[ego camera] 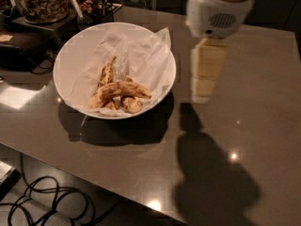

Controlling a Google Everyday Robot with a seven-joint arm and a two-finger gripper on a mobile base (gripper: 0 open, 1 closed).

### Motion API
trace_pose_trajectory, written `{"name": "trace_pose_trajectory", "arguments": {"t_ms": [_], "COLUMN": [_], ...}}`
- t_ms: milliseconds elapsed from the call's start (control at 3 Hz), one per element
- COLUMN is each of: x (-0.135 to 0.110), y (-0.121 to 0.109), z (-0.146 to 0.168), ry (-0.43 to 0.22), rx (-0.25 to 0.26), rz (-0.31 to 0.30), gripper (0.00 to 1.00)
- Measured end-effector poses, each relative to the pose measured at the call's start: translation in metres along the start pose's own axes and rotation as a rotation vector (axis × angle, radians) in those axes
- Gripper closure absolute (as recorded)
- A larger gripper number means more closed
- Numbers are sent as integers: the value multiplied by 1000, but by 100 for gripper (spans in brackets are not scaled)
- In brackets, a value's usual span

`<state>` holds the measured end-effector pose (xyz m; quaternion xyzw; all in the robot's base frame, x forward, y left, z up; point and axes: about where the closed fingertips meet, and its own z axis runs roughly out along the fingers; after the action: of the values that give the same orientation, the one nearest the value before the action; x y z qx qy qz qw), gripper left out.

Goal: Pick banana from white bowl

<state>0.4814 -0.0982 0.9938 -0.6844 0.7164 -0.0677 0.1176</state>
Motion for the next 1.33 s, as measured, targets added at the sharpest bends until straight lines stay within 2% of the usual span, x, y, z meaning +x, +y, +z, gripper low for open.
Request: {"name": "trace_pose_trajectory", "arguments": {"t_ms": [333, 667, 1000, 1333], "x": [-43, -49, -59, -73], "y": [-13, -18, -22, -27], "z": [11, 8, 25, 44], "ry": [-14, -35, -25, -53], "rx": [-27, 4, -7, -54], "rz": [-51, -54, -15, 43], "gripper": [0, 0, 0, 0]}}
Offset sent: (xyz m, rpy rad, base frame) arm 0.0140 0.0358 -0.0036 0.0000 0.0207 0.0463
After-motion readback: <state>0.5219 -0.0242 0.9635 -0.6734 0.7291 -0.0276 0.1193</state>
